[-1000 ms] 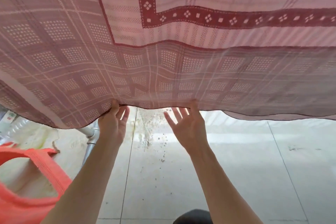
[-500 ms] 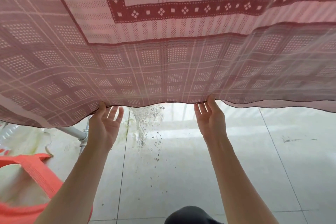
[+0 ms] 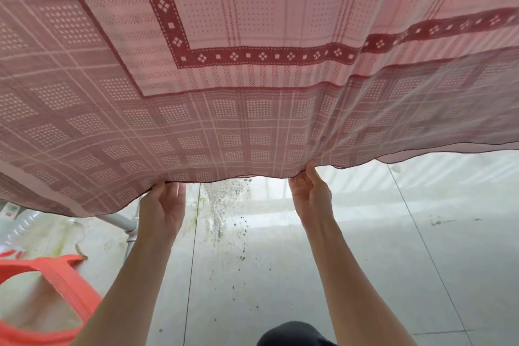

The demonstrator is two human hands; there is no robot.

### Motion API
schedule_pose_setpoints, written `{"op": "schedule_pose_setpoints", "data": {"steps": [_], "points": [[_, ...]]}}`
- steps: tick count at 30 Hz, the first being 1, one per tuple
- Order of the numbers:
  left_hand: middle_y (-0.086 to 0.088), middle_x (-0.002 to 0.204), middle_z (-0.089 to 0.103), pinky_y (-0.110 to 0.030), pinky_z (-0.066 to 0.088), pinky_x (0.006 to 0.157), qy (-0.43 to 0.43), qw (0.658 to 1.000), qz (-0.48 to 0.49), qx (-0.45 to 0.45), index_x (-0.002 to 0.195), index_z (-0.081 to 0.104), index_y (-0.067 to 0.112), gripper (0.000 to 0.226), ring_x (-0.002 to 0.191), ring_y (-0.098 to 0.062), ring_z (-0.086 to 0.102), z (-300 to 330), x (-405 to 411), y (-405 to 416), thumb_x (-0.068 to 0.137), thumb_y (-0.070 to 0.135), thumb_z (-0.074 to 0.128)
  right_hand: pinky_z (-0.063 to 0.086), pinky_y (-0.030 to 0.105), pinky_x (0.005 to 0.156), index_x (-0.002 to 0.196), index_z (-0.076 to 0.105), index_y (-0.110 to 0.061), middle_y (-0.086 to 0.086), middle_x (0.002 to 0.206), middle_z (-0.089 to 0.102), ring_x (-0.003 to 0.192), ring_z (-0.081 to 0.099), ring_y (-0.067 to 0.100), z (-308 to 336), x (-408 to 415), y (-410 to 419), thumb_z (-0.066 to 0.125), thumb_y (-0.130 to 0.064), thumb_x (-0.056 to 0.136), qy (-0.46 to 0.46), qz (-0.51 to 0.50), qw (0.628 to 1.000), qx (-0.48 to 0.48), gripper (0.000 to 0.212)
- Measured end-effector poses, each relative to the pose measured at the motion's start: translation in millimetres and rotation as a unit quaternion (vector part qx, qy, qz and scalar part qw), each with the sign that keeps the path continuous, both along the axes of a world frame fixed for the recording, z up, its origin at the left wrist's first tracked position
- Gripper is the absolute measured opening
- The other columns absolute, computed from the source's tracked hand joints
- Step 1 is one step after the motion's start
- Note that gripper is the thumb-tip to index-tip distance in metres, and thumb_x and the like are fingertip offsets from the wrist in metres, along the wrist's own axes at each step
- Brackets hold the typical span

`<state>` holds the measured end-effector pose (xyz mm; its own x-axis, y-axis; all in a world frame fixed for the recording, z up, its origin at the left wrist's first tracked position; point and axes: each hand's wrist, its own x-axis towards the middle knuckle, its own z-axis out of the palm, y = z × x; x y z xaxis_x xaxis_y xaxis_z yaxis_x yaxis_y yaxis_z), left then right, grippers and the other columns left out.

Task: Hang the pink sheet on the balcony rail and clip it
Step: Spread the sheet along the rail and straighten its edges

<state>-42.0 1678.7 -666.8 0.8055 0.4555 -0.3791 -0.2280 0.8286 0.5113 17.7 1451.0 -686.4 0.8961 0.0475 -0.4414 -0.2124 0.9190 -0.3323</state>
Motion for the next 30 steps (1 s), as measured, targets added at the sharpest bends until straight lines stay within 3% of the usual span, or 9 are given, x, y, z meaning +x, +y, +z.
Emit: {"op": "schedule_pose_setpoints", "data": {"steps": [3, 5, 8, 9, 14, 17, 20, 23, 30], "points": [[0.005, 0.103, 0.066, -0.041, 0.04, 0.097, 0.004, 0.995, -0.099, 0.006, 0.092, 0.065, 0.022, 0.013, 0.107, -0.009, 0.06, 3, -1, -41, 0.09, 0.02, 0.053, 0.056, 0.029, 0.082, 0.088, 0.066, 0.001, 0.006, 0.077, 0.065, 0.072, 0.064, 0.015, 0, 1, 3, 0.065, -0.003, 0.078, -0.012, 0.01, 1.0, -0.001, 0.011], [0.006, 0.105, 0.068, -0.044, 0.04, 0.098, -0.003, 0.988, -0.154, 0.015, 0.095, 0.068, 0.023, 0.016, 0.111, -0.011, 0.06, 0, 4, -72, 0.088, 0.024, 0.054, 0.055, 0.027, 0.08, 0.082, 0.066, -0.001, 0.004, 0.07, 0.057, 0.065, 0.058, 0.015, -3, 0, 1, 0.079, -0.008, 0.06, -0.013, 0.014, 1.0, 0.004, 0.027], [0.002, 0.114, 0.065, -0.043, 0.039, 0.102, 0.001, 0.978, -0.207, 0.032, 0.102, 0.062, 0.017, 0.021, 0.117, -0.015, 0.057, -6, 11, -111, 0.083, 0.021, 0.055, 0.056, 0.028, 0.08, 0.089, 0.064, 0.003, 0.008, 0.079, 0.068, 0.076, 0.066, 0.017, -4, -5, -5, 0.06, 0.003, 0.083, 0.001, 0.008, 1.0, -0.003, 0.007], [-0.002, 0.118, 0.063, -0.041, 0.04, 0.101, 0.007, 0.977, -0.21, 0.034, 0.105, 0.061, 0.015, 0.024, 0.117, -0.016, 0.057, -7, 10, -120, 0.083, 0.02, 0.056, 0.056, 0.029, 0.082, 0.092, 0.064, 0.004, 0.01, 0.083, 0.07, 0.081, 0.068, 0.018, -4, -6, -6, 0.053, 0.004, 0.088, 0.0, 0.006, 1.0, -0.003, 0.011], [-0.006, 0.097, 0.072, -0.034, 0.05, 0.085, 0.072, 0.985, -0.146, 0.05, 0.096, 0.064, 0.006, 0.015, 0.098, -0.016, 0.067, -7, 9, -136, 0.092, 0.005, 0.05, 0.052, 0.033, 0.092, 0.105, 0.059, 0.007, 0.016, 0.103, 0.069, 0.101, 0.066, 0.024, -5, -12, -12, 0.047, 0.003, 0.092, -0.019, 0.014, 1.0, 0.013, 0.019], [-0.005, 0.091, 0.072, -0.037, 0.051, 0.088, 0.1, 0.984, -0.126, 0.07, 0.091, 0.063, 0.006, 0.015, 0.097, -0.016, 0.068, -3, 14, -140, 0.09, 0.0, 0.05, 0.053, 0.033, 0.089, 0.109, 0.057, 0.009, 0.019, 0.109, 0.066, 0.103, 0.065, 0.026, -7, -12, -12, 0.048, 0.002, 0.092, -0.017, 0.01, 1.0, 0.021, 0.021], [-0.001, 0.09, 0.067, -0.041, 0.048, 0.094, 0.066, 0.982, -0.157, 0.081, 0.082, 0.059, 0.01, 0.019, 0.104, -0.019, 0.064, 3, 12, -148, 0.088, -0.003, 0.047, 0.053, 0.033, 0.089, 0.11, 0.056, 0.01, 0.02, 0.108, 0.065, 0.1, 0.066, 0.026, -8, -14, -12, 0.048, 0.001, 0.092, -0.006, 0.016, 1.0, 0.019, 0.022], [-0.005, 0.1, 0.065, -0.039, 0.048, 0.093, 0.038, 0.978, -0.188, 0.088, 0.091, 0.062, 0.011, 0.014, 0.107, -0.019, 0.063, 7, 12, -158, 0.09, 0.003, 0.05, 0.054, 0.031, 0.087, 0.108, 0.057, 0.008, 0.016, 0.102, 0.067, 0.097, 0.066, 0.024, -8, -15, -13, 0.046, 0.0, 0.093, -0.009, 0.026, 0.999, 0.025, 0.019], [-0.001, 0.09, 0.062, -0.035, 0.049, 0.088, 0.106, 0.99, -0.085, 0.034, 0.085, 0.06, 0.013, 0.009, 0.097, -0.014, 0.062, 6, 17, -158, 0.088, 0.005, 0.057, 0.057, 0.029, 0.076, 0.102, 0.056, 0.001, 0.011, 0.1, 0.066, 0.093, 0.066, 0.02, -8, -8, -19, 0.044, -0.005, 0.096, -0.011, 0.023, 0.999, 0.039, 0.015]]}}
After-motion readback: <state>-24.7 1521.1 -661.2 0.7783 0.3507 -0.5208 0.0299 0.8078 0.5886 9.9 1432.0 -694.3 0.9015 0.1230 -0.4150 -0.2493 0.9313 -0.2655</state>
